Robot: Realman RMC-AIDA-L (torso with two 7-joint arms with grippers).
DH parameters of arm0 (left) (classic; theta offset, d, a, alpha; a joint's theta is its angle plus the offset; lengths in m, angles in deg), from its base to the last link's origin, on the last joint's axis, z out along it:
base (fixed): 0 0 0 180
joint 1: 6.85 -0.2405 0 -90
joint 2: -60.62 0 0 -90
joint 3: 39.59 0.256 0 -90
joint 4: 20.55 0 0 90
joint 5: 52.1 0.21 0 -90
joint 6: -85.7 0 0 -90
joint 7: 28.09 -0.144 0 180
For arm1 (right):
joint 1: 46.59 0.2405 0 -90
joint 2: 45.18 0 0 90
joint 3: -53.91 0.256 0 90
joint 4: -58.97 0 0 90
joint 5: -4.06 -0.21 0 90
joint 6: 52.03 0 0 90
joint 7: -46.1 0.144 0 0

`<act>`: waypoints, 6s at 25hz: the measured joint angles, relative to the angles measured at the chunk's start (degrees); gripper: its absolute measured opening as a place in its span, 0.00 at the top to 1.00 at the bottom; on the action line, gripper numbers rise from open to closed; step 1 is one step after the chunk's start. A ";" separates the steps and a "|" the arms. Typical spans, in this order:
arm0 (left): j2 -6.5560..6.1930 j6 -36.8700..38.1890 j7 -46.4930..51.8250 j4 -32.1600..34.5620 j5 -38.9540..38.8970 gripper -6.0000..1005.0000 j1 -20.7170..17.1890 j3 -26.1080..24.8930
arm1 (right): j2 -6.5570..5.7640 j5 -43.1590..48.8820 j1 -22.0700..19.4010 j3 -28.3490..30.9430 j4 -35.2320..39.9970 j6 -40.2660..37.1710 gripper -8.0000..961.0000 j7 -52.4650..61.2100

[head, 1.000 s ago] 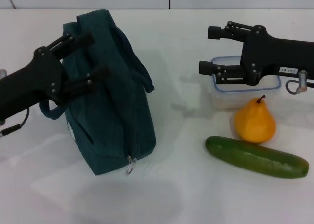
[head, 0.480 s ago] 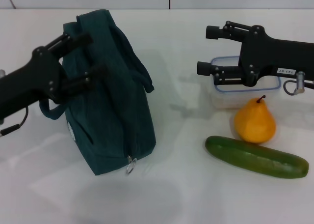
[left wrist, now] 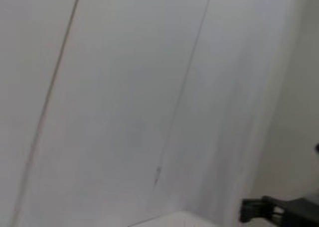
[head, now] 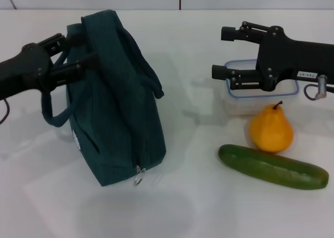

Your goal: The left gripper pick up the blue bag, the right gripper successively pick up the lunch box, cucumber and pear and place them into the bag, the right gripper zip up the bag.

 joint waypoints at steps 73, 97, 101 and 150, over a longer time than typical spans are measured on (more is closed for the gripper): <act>14.10 -11.24 30.13 28.08 36.48 0.20 -5.16 -20.87 | 0.98 -0.01 0.36 0.62 0.23 2.82 0.11 -0.64; 13.92 -10.90 25.04 21.90 34.54 0.86 -2.74 -21.14 | 4.48 0.43 -4.46 5.81 -2.59 3.09 0.11 -6.77; 13.93 -10.83 24.47 21.65 34.47 0.94 -1.44 -21.16 | 5.79 -1.72 -5.27 8.85 -7.07 3.16 0.11 -8.95; 13.85 -3.64 17.58 20.18 40.58 0.95 3.44 -20.43 | 6.02 -25.21 -1.99 12.85 -41.25 9.69 0.11 27.99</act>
